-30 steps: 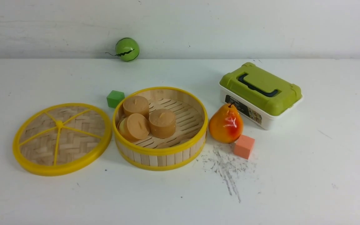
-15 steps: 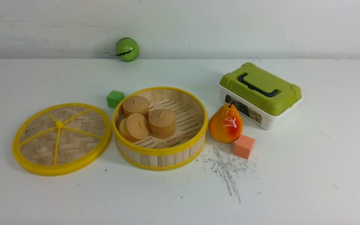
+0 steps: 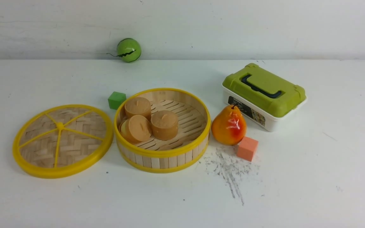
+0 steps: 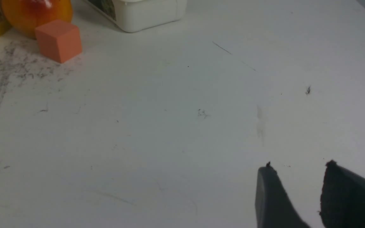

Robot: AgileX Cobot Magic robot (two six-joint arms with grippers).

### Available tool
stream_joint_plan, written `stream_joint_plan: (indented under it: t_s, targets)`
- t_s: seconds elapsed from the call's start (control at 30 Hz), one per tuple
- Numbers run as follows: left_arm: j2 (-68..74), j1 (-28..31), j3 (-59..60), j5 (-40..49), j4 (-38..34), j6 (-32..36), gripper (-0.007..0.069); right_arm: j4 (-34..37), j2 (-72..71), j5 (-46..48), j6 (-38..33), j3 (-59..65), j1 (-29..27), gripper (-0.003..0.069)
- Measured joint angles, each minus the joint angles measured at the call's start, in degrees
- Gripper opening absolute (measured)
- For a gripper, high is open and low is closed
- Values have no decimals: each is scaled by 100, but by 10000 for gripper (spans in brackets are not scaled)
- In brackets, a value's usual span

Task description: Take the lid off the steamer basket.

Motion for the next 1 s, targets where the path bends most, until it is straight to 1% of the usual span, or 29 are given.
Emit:
stream_joint_plan:
  t_s: [1.0]
  targets:
    - [0, 0, 0, 0, 0, 0, 5, 0, 0, 0, 0, 0, 0, 239]
